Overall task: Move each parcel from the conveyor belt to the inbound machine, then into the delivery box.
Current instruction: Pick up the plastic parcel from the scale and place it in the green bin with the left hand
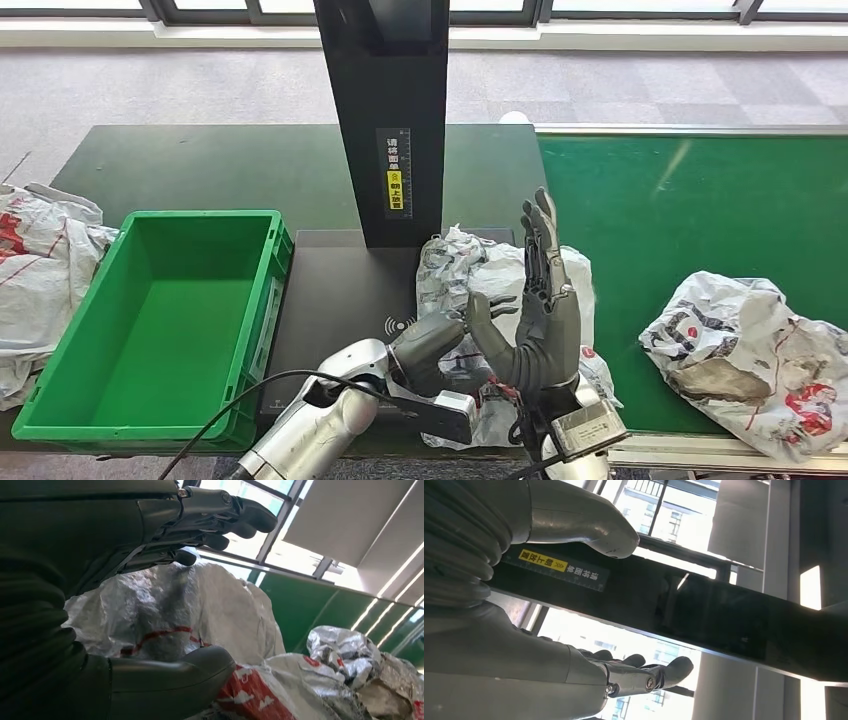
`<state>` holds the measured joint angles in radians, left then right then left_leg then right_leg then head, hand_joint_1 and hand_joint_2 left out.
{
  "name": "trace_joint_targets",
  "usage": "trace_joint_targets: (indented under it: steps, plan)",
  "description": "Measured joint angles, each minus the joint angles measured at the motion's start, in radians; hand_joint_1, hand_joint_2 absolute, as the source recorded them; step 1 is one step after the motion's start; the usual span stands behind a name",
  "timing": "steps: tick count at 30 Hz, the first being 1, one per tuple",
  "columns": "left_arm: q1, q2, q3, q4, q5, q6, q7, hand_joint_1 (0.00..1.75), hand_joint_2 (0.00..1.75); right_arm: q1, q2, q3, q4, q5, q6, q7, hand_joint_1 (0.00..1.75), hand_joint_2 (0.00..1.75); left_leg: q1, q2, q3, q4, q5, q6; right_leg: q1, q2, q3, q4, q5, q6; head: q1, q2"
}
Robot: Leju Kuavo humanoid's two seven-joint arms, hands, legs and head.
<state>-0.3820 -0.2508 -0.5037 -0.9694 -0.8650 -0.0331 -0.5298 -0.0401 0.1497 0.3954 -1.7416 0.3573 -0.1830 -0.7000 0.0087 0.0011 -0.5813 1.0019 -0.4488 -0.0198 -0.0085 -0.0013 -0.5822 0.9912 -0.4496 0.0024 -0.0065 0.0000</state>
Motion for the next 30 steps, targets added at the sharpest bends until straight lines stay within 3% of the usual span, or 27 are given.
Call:
trace_joint_targets:
  steps: [9,16,17,20,21,30]
  plan:
    - [-0.11,-0.057,-0.078,0.26,-0.023,-0.001,-0.008,0.0,1.75,0.012,-0.018,0.003,-0.006,-0.001,-0.009,0.0,0.0,1.75,0.0,0.0,0.0,0.0,0.0,0.0,0.0,0.0,0.0,0.0,0.0,0.0,0.0,0.0]
    - [-0.141,-0.097,-0.152,0.437,-0.046,0.129,0.109,0.02,1.75,0.016,-0.019,0.017,-0.008,0.011,-0.006,0.0,0.0,1.75,0.0,0.0,0.0,0.0,0.0,0.0,0.0,0.0,0.0,0.0,0.0,0.0,0.0,0.0]
    - [-0.143,-0.098,-0.159,0.454,-0.047,0.142,0.118,0.35,1.75,0.017,-0.019,0.017,-0.008,0.013,-0.004,0.0,0.0,1.75,0.0,0.0,0.0,0.0,0.0,0.0,0.0,0.0,0.0,0.0,0.0,0.0,0.0,0.0]
    - [-0.149,-0.103,-0.172,0.498,-0.063,0.201,0.158,1.64,1.75,0.019,-0.019,0.017,-0.01,0.02,0.001,0.0,0.0,1.75,0.0,0.0,0.0,0.0,0.0,0.0,0.0,0.0,0.0,0.0,0.0,0.0,0.0,0.0]
    - [-0.152,-0.103,-0.175,0.511,-0.076,0.23,0.178,1.75,1.75,0.019,-0.019,0.017,-0.01,0.024,0.003,0.0,0.0,1.75,0.0,0.0,0.0,0.0,0.0,0.0,0.0,0.0,0.0,0.0,0.0,0.0,0.0,0.0]
    - [-0.154,-0.097,-0.174,0.569,-0.215,0.609,0.321,1.75,1.75,0.024,-0.014,0.017,-0.014,0.054,0.005,0.0,0.0,1.75,0.0,-0.001,0.0,0.0,0.0,0.0,0.0,0.0,0.0,0.0,0.0,0.0,0.0,0.0]
